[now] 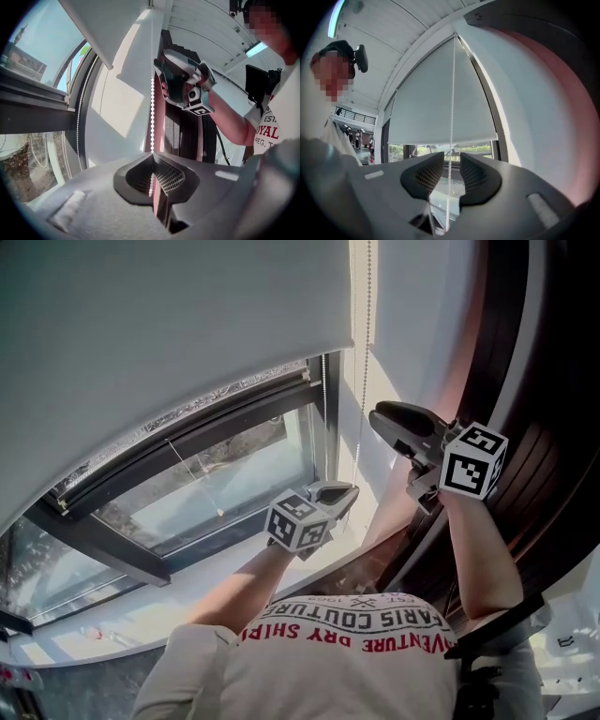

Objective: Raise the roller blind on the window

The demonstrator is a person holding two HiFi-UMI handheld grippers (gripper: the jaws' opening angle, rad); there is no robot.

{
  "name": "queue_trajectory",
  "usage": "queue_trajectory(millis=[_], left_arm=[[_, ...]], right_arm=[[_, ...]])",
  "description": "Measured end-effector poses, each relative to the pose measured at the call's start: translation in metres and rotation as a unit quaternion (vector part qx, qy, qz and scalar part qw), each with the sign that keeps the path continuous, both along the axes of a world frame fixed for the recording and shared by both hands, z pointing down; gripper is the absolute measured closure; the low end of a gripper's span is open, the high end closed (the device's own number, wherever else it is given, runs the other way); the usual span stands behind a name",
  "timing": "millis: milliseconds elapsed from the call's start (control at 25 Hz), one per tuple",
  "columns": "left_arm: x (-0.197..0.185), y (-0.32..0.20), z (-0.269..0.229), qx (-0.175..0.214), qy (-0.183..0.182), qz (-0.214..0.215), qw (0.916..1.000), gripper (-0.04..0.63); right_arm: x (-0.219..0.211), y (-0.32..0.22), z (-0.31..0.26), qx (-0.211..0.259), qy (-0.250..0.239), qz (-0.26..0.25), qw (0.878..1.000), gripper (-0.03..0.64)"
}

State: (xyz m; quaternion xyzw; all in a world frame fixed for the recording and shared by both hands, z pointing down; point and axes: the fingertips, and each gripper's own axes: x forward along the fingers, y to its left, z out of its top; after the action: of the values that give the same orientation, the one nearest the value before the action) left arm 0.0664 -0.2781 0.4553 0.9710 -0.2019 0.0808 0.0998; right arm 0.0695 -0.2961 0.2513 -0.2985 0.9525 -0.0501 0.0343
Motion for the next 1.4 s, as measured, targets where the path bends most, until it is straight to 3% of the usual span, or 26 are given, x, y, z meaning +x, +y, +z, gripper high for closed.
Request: queue_trajectory(millis=[400,520,600,1200,1400], left_arm=[[0.003,0.009,-0.001,0.003,-0.009,0.004,0.9999,0.588],[0.004,0.008,-0.001,0.009,-0.017,0.003,0.9998,0.587],[0.005,0.005,0.001,0.014,-0.025,-0.002,0.9996,0.587],[0.009,-0.013,0.013,0.033,-0.054,-0.011,0.9979,0.588],[0.007,-0.012,0.046,-0.003,-0.07,-0.01,0.9975,0.588]], right_arm=[[-0.017,-0.004,-0.053,0.038,0.007,-0.026,0.999,0.523],[-0.021,-0.009,-0.05,0.036,0.016,-0.028,0.999,0.539],[-0.022,-0.012,-0.046,0.036,0.023,-0.027,0.999,0.613],[-0.015,-0.022,-0.036,0.073,0.058,0.007,0.996,0.614],[-0.017,-0.026,-0.004,0.058,0.083,0.012,0.995,0.614]])
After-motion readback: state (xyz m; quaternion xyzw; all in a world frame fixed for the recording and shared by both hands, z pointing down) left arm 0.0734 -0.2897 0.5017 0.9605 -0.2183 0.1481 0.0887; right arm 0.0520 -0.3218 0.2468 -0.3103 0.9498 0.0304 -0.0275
